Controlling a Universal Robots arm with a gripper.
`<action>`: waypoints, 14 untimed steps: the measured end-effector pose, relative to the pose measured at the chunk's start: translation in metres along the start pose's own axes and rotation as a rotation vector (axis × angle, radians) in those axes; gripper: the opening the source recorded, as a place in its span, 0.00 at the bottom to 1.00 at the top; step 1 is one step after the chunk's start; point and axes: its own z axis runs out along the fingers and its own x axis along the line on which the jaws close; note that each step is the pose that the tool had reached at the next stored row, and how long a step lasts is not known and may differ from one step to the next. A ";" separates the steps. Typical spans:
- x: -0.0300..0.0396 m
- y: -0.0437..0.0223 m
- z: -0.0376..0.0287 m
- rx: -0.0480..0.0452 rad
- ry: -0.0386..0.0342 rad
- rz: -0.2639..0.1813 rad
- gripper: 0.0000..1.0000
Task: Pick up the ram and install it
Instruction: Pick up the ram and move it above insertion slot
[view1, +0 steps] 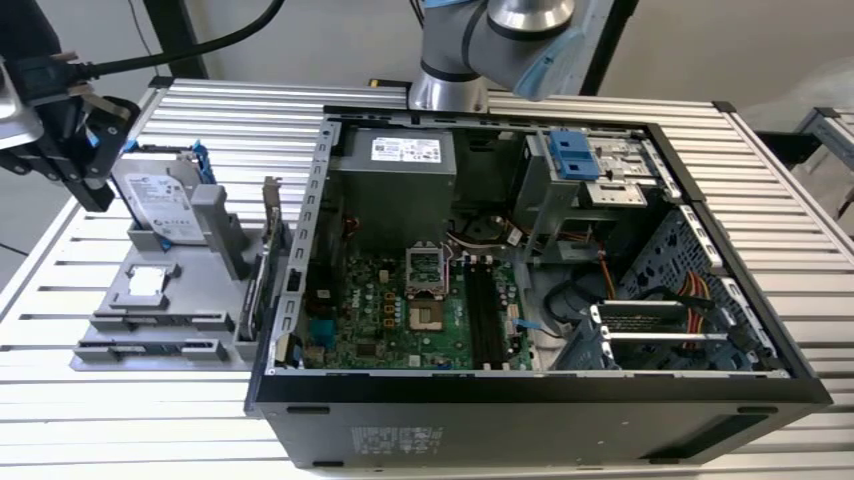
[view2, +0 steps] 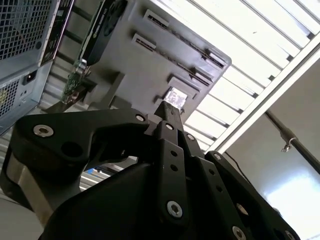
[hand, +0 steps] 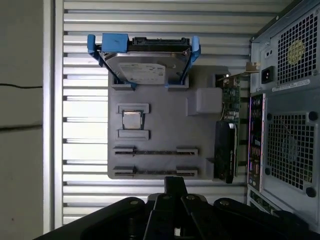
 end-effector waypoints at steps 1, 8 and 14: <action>0.0000 0.0000 0.0000 -0.0001 0.0001 -0.003 0.00; 0.0001 0.0000 0.0000 -0.0007 0.0022 -0.045 0.00; 0.0002 0.0000 0.0001 -0.0015 0.0045 -0.096 0.00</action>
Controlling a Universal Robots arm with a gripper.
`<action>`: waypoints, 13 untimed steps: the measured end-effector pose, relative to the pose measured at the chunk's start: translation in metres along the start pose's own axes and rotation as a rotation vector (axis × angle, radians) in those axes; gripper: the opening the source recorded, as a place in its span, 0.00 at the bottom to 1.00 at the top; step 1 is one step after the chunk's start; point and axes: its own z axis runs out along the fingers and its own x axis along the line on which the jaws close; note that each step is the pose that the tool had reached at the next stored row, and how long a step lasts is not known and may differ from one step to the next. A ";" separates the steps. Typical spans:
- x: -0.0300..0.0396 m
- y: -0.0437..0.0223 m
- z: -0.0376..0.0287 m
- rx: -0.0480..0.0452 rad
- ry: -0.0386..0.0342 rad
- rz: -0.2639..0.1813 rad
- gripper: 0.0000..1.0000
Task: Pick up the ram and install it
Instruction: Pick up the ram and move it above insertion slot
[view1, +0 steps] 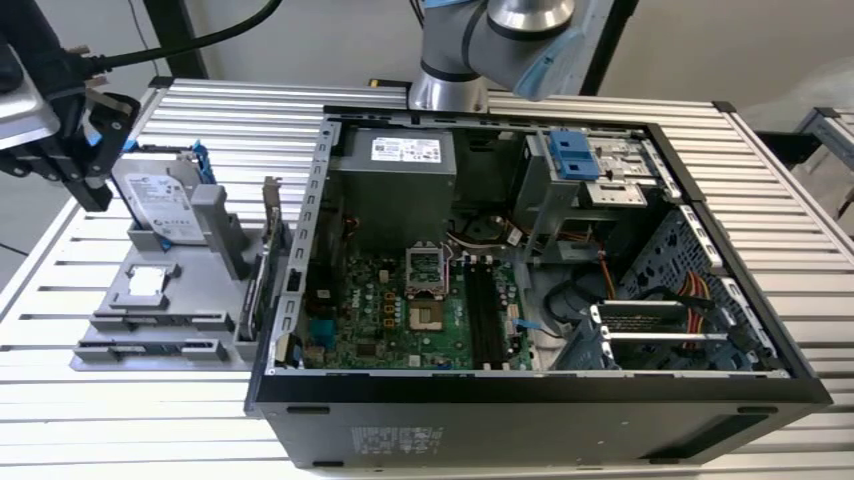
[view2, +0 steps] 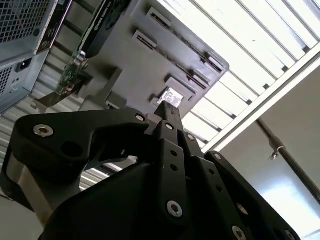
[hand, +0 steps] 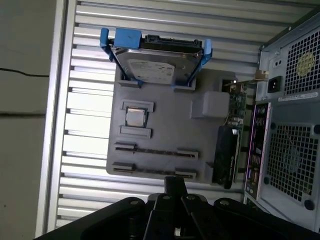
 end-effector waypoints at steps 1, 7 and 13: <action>0.0000 0.0000 -0.0001 -0.0001 0.0005 -0.009 0.00; 0.0001 0.0000 0.0000 -0.0008 0.0028 -0.058 0.00; 0.0000 0.0000 0.0000 -0.0014 0.0044 -0.092 0.00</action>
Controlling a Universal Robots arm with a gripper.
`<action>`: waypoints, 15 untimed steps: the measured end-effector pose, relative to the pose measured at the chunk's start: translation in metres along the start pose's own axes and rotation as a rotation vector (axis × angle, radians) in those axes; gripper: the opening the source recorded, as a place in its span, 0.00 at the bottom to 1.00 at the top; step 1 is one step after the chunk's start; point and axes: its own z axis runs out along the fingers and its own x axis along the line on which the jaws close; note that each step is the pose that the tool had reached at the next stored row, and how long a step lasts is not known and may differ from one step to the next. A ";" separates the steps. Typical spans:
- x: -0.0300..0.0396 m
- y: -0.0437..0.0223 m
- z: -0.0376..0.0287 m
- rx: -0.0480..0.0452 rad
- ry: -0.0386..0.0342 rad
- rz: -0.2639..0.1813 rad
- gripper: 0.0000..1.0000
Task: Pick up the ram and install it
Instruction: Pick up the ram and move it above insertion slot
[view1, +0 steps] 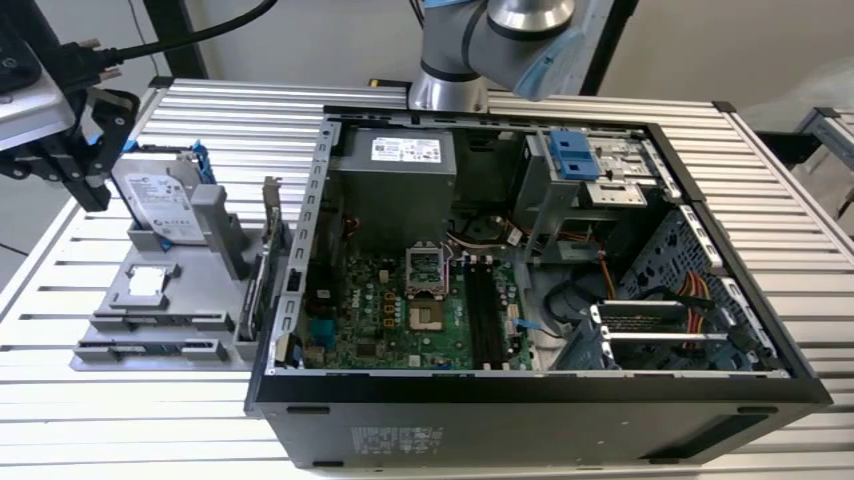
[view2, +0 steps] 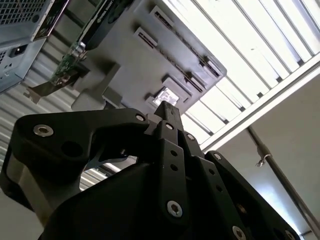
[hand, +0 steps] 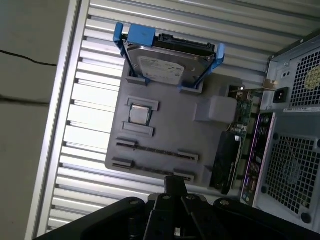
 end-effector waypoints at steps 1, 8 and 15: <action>0.0000 0.0000 0.0000 0.0000 0.0003 -0.005 0.00; 0.0000 0.0000 0.0000 -0.0006 0.0021 -0.044 0.00; 0.0000 0.0000 0.0000 -0.0011 0.0034 -0.070 0.00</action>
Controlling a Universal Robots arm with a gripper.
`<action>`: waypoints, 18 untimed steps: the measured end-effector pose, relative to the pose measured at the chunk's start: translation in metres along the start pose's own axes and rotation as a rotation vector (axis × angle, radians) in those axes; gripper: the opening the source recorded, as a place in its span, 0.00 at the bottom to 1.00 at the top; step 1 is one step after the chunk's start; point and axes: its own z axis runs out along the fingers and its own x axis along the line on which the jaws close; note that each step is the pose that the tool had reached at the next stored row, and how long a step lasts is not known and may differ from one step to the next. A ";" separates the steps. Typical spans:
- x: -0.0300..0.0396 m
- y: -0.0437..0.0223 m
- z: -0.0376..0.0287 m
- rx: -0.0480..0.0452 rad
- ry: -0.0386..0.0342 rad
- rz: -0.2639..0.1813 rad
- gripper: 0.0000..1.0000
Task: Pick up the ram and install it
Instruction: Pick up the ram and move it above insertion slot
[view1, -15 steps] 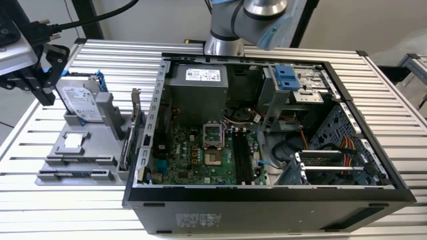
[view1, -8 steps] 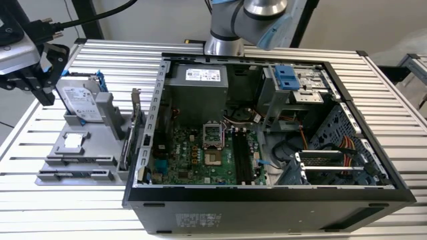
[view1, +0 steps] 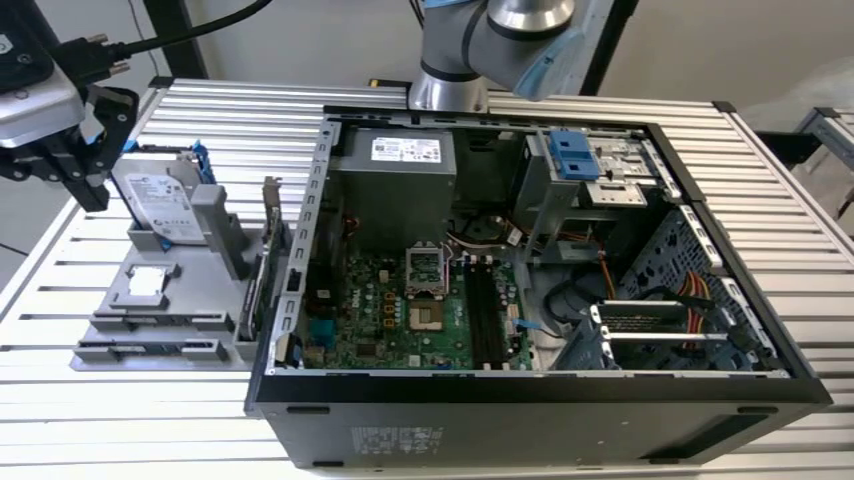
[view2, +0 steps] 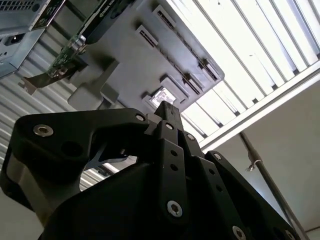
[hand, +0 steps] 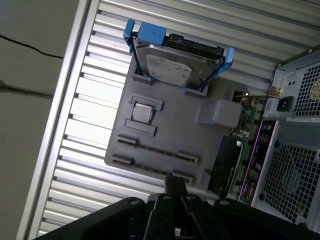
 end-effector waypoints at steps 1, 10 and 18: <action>0.0000 0.0000 0.0000 -0.0001 0.0003 -0.005 0.00; 0.0000 0.0000 0.0000 -0.0007 0.0024 -0.050 0.00; 0.0000 0.0000 0.0000 -0.0014 0.0043 -0.090 0.00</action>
